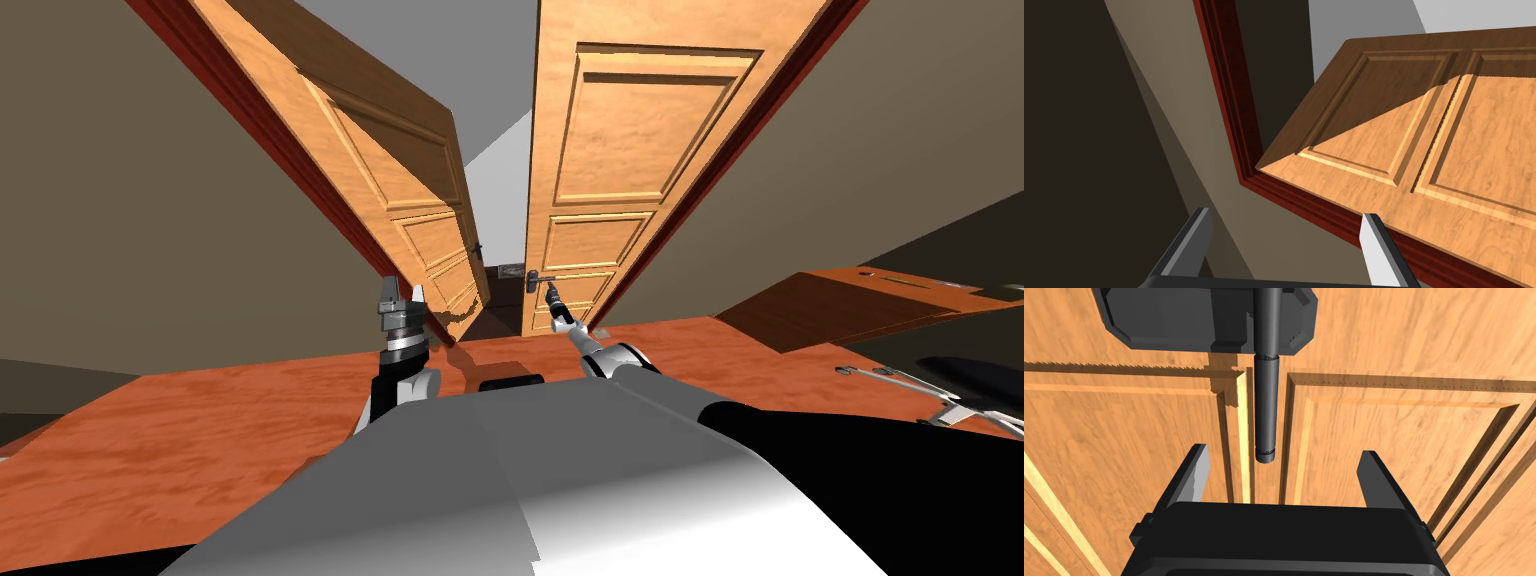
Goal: Push the door open
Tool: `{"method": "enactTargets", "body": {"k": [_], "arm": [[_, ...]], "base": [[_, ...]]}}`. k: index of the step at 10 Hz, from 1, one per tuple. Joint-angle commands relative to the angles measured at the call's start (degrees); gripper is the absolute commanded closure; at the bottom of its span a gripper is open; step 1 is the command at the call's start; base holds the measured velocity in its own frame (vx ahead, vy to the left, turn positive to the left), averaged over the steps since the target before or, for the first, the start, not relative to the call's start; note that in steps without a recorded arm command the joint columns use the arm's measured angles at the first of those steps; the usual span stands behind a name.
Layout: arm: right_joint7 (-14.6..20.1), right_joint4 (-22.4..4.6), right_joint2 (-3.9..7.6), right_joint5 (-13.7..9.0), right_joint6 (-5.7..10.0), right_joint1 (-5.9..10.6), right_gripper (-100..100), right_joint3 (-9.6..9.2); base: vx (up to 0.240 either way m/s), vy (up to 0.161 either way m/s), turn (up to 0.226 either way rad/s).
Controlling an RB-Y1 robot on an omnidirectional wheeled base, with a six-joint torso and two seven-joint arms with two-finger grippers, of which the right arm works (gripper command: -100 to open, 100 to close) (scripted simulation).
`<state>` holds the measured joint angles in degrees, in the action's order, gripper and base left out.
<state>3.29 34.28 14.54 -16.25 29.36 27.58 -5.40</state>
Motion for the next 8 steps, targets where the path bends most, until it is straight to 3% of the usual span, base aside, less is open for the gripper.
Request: {"method": "enactTargets", "body": {"k": [1,7,8], "arm": [[-0.05,-0.18,0.00,-0.05,0.12,0.05,-100,0.16],[-0.27,-0.50,0.04,-0.23,0.29,0.06,-100,0.75],[-0.27,-0.50,0.04,-0.23,0.29,0.06,100,0.75]], "base": [[0.196,0.007,0.022],[0.182,-0.006,0.025],[-0.007,0.000,-0.002]]}}
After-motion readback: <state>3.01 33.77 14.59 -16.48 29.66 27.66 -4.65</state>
